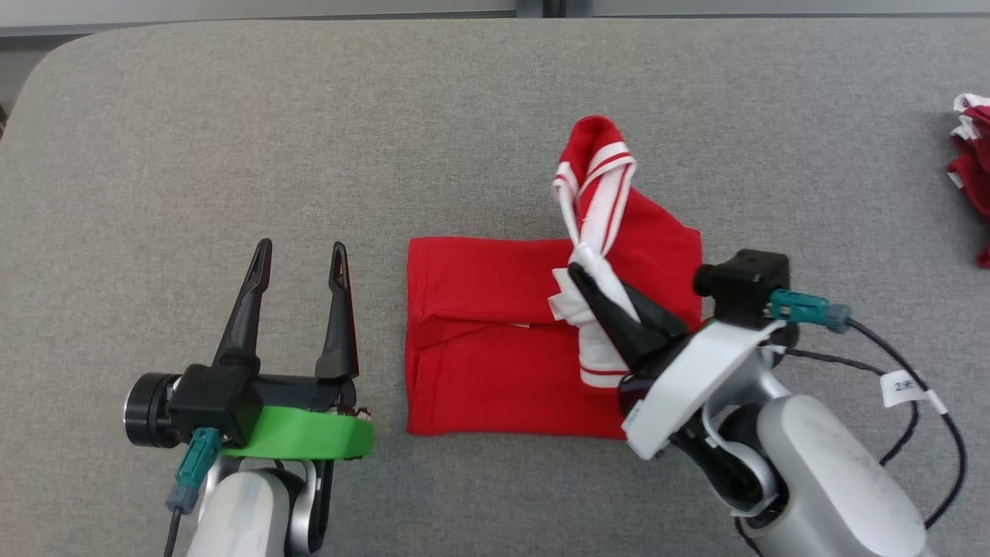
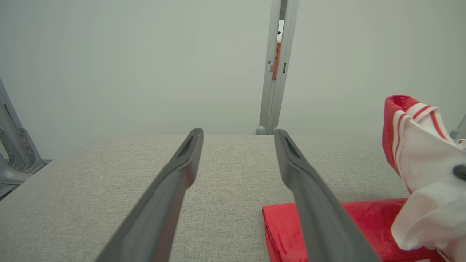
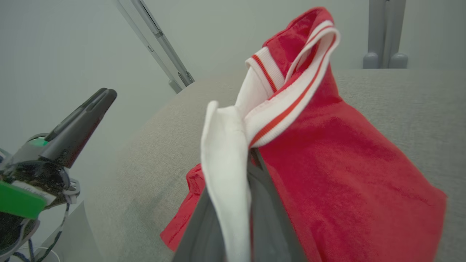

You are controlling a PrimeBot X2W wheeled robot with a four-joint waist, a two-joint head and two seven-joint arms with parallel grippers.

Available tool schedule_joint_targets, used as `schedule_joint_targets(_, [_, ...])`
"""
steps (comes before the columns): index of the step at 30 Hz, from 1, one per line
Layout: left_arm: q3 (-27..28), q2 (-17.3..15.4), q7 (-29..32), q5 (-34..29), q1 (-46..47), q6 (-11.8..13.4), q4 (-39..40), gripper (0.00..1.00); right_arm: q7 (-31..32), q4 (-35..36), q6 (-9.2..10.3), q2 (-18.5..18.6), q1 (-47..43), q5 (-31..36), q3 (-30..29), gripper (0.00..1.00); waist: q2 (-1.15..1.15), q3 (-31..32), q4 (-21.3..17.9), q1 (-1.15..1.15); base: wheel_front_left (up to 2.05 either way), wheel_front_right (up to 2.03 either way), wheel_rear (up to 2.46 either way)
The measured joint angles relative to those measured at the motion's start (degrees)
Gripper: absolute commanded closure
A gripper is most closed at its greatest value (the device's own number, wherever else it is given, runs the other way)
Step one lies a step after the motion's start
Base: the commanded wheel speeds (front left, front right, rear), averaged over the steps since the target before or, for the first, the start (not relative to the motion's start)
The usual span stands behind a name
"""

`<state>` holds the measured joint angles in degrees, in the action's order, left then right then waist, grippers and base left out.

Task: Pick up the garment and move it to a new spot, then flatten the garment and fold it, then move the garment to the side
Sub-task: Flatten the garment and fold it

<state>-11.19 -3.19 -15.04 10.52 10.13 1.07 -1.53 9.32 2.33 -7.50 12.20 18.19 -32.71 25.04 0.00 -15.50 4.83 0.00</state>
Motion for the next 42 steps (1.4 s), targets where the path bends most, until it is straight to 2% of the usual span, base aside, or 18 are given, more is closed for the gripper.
schedule_joint_targets(4, [-0.38,0.03,0.00,0.03,0.30,-0.05,-0.37,0.00,-1.41,-6.77,0.01,-4.68,2.08,-0.64,4.33,1.00,0.00,-0.54,1.45,0.00,0.00,0.00,0.00])
schedule_joint_targets(8, [-1.00,0.12,0.00,0.05,0.92,-0.04,-0.55,0.00,-4.52,-13.04,0.01,-6.67,3.91,-1.08,7.11,1.00,0.00,-1.40,2.64,0.00,0.00,0.00,0.00])
schedule_joint_targets(9, [-1.15,0.13,0.00,-0.07,0.96,-0.01,-0.70,0.00,-5.36,-14.52,0.01,-6.94,4.63,-1.35,7.73,0.93,0.00,-1.68,2.86,0.00,0.00,0.00,0.00])
schedule_joint_targets(10, [-1.20,0.15,0.00,-0.07,1.01,-0.01,-0.71,0.00,-5.90,-15.50,0.01,-7.10,5.13,-1.62,8.33,0.31,0.00,-1.91,3.00,0.00,0.00,0.00,0.00])
schedule_joint_targets(11, [-1.19,0.16,0.00,-0.05,1.08,-0.01,-0.73,0.00,-7.05,-16.29,0.01,-7.32,5.68,-2.15,8.96,0.00,0.00,-2.20,3.12,0.00,0.00,0.00,0.00])
schedule_joint_targets(15, [-1.05,0.19,0.01,-0.05,1.15,-0.01,-0.90,0.00,-12.37,-17.20,0.01,-7.33,8.07,-2.97,11.77,0.00,0.00,-2.90,3.17,0.00,0.00,0.00,0.00])
schedule_joint_targets(18, [-0.93,0.20,0.00,-0.08,1.18,0.01,-0.92,0.00,-17.77,-15.99,0.01,-5.55,9.82,-1.26,13.30,0.00,0.00,-2.94,2.69,0.00,0.00,0.00,0.00])
schedule_joint_targets(21, [-0.59,0.23,0.00,-0.19,1.19,0.13,-0.92,0.00,-21.86,-13.54,0.01,-3.71,10.26,0.81,12.04,0.00,0.00,-2.81,2.03,0.00,0.00,0.00,0.00])
schedule_joint_targets(25, [0.05,0.23,0.01,-0.53,1.06,0.30,-0.74,0.00,-23.76,-8.32,0.00,-0.76,8.40,4.66,4.23,0.00,0.00,-2.51,0.92,0.00,0.00,0.00,0.00])
schedule_joint_targets(29, [0.65,0.23,0.00,-1.09,1.02,0.44,-0.52,0.00,-24.06,-4.97,0.01,2.42,2.68,8.48,-5.93,0.00,0.00,-2.53,-0.23,0.00,0.00,0.00,0.00])
schedule_joint_targets(33, [1.40,0.10,0.00,-1.53,0.85,0.46,-0.55,0.00,-24.07,-3.78,0.01,4.10,-4.13,10.72,-14.81,0.00,0.00,-2.53,-1.57,0.00,0.00,0.00,0.00])
schedule_joint_targets(38, [2.46,-0.59,0.00,-2.02,-0.22,0.58,-0.75,0.00,-23.88,-2.74,0.01,3.63,-11.90,12.01,-21.70,0.00,0.00,-1.85,-3.31,0.00,0.00,0.00,0.00])
schedule_joint_targets(42, [3.47,-1.31,0.00,-2.07,-1.75,0.73,-1.40,0.00,-22.82,-1.11,0.00,1.81,-15.41,12.71,-23.14,0.00,0.00,-0.18,-4.33,0.00,0.00,0.00,0.00])
